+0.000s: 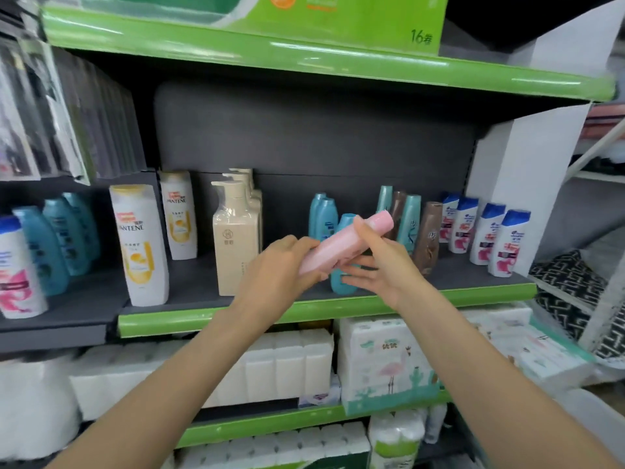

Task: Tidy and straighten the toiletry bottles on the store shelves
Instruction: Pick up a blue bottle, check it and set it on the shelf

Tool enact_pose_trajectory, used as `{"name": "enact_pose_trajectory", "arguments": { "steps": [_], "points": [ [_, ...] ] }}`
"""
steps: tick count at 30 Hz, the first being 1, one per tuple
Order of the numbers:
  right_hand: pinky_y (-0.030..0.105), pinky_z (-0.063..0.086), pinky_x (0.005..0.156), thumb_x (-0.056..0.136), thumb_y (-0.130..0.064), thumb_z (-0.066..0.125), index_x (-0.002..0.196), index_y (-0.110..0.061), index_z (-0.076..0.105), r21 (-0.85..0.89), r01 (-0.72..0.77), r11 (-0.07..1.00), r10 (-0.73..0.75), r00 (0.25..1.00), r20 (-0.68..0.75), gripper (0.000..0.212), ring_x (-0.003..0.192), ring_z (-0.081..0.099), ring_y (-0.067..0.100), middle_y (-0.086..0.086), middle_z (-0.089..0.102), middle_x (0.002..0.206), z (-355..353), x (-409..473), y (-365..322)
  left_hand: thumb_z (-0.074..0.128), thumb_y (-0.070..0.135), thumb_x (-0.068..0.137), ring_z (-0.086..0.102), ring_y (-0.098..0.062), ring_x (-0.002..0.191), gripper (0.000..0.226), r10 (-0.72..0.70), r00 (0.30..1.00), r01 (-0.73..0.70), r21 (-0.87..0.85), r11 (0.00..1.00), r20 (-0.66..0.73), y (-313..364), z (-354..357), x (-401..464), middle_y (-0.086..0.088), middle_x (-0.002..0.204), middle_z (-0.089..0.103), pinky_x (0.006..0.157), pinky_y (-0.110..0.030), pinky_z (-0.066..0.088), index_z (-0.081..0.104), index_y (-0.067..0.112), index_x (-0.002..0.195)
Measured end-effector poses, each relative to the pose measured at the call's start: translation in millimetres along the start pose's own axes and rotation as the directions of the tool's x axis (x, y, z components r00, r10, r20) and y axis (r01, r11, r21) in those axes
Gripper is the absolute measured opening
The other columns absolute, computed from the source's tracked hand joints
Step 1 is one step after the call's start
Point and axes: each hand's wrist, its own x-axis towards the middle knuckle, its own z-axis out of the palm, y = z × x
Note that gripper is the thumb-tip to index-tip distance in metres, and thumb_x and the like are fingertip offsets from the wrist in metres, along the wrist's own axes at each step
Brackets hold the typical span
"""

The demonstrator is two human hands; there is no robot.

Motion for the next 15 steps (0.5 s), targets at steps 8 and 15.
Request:
{"name": "enact_pose_trajectory", "arguments": {
  "steps": [8, 15],
  "points": [
    [0.035, 0.058, 0.08, 0.093, -0.026, 0.057, 0.106, -0.015, 0.061, 0.166, 0.122, 0.979, -0.117, 0.992, -0.038, 0.018, 0.101, 0.065, 0.024, 0.014, 0.064, 0.114, 37, 2, 12, 0.07, 0.038, 0.079, 0.058, -0.011, 0.103, 0.062, 0.128, 0.947, -0.023, -0.333, 0.943, 0.296, -54, -17, 5, 0.003, 0.118, 0.06, 0.092, -0.028, 0.047, 0.046, 0.027, 0.136],
    [0.037, 0.055, 0.086, 0.097, -0.018, 0.046, 0.106, -0.01, 0.058, 0.279, 0.126, 0.952, -0.142, 0.989, 0.038, 0.017, 0.103, 0.065, 0.026, 0.017, 0.066, 0.111, 45, -1, 12, 0.079, 0.04, 0.068, 0.055, -0.006, 0.092, 0.081, 0.071, 0.957, 0.04, -0.368, 0.929, 0.282, -63, -26, 2, 0.009, 0.108, 0.058, 0.081, -0.015, 0.043, 0.039, 0.036, 0.138]
  ]
}}
